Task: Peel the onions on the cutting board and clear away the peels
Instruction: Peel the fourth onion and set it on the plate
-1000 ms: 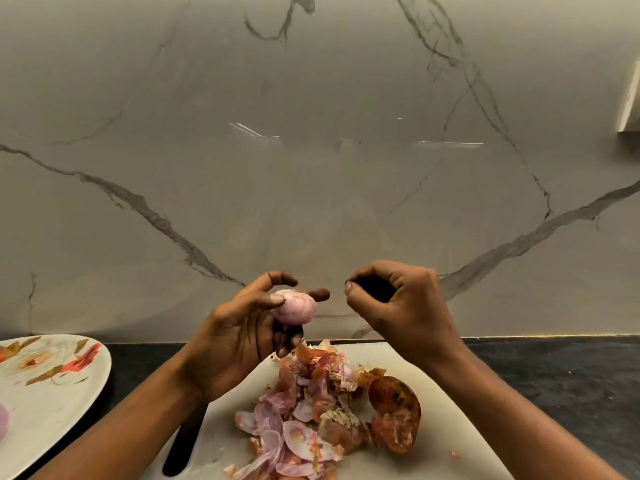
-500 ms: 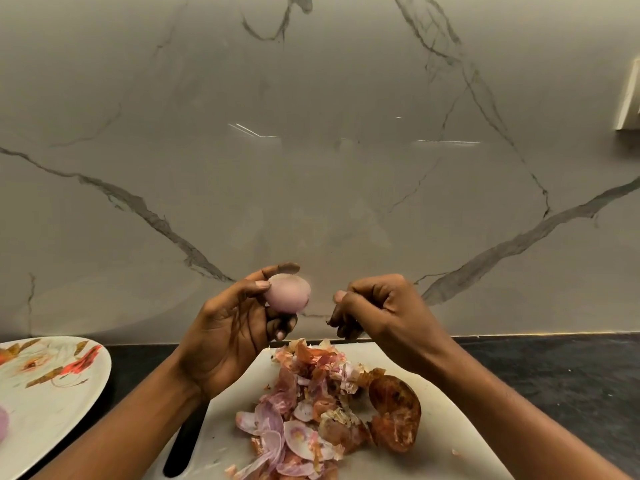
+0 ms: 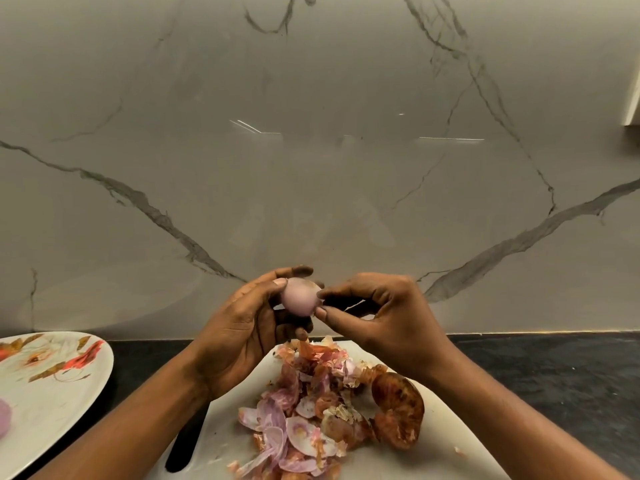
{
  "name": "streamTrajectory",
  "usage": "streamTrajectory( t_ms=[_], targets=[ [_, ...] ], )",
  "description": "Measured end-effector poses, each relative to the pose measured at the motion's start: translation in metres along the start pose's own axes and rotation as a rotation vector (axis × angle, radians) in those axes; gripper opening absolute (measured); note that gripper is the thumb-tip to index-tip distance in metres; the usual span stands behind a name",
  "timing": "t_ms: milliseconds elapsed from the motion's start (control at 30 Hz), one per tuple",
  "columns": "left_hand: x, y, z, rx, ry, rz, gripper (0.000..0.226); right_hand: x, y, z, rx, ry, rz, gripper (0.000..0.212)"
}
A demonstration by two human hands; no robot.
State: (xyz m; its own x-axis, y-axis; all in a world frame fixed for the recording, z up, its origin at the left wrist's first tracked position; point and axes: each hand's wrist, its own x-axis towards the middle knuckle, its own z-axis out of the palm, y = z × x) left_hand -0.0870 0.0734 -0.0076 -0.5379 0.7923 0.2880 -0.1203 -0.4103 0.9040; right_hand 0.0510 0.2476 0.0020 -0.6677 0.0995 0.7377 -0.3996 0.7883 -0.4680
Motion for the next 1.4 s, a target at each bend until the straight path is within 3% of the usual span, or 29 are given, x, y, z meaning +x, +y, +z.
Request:
streamTrajectory(
  t_ms=[267, 400, 533, 633, 767, 867, 1000, 1067, 1267, 1400],
  targets=[
    [-0.002, 0.000, 0.003, 0.002, -0.051, -0.028, 0.039, -0.001, 0.003, -0.003, -0.198, 0.033, -0.186, 0.015],
    [-0.004, -0.001, 0.004, -0.016, -0.076, -0.038, 0.039, 0.000, 0.002, 0.000, -0.307, 0.064, -0.207, 0.025],
    [-0.003, 0.002, 0.003, -0.064, -0.075, -0.036, 0.041, 0.005, 0.007, -0.007, -0.251, 0.146, -0.083, 0.019],
    [-0.002, 0.002, 0.002, -0.092, -0.047, -0.040, 0.043, 0.003, 0.008, -0.004, -0.134, 0.068, 0.068, 0.013],
    [-0.001, 0.001, 0.001, -0.085, -0.021, -0.031, 0.045, 0.004, 0.008, -0.002, 0.034, -0.002, 0.236, 0.031],
    [0.000, 0.000, 0.001, -0.070, -0.002, -0.009, 0.042, 0.004, 0.008, -0.001, 0.051, -0.046, 0.260, 0.027],
    [0.002, -0.002, -0.004, -0.094, -0.012, -0.003, 0.041, 0.004, 0.009, -0.002, 0.094, -0.064, 0.255, 0.004],
    [0.002, -0.003, -0.004, -0.105, -0.017, 0.005, 0.044, 0.003, 0.010, 0.000, 0.129, -0.042, 0.254, 0.017],
    [0.001, -0.001, -0.001, -0.075, 0.013, 0.027, 0.057, 0.001, 0.006, 0.003, -0.061, 0.030, 0.028, 0.033],
    [0.000, -0.003, 0.000, 0.016, 0.029, 0.043, 0.050, 0.000, 0.005, 0.005, -0.122, 0.066, -0.074, 0.033]
  ],
)
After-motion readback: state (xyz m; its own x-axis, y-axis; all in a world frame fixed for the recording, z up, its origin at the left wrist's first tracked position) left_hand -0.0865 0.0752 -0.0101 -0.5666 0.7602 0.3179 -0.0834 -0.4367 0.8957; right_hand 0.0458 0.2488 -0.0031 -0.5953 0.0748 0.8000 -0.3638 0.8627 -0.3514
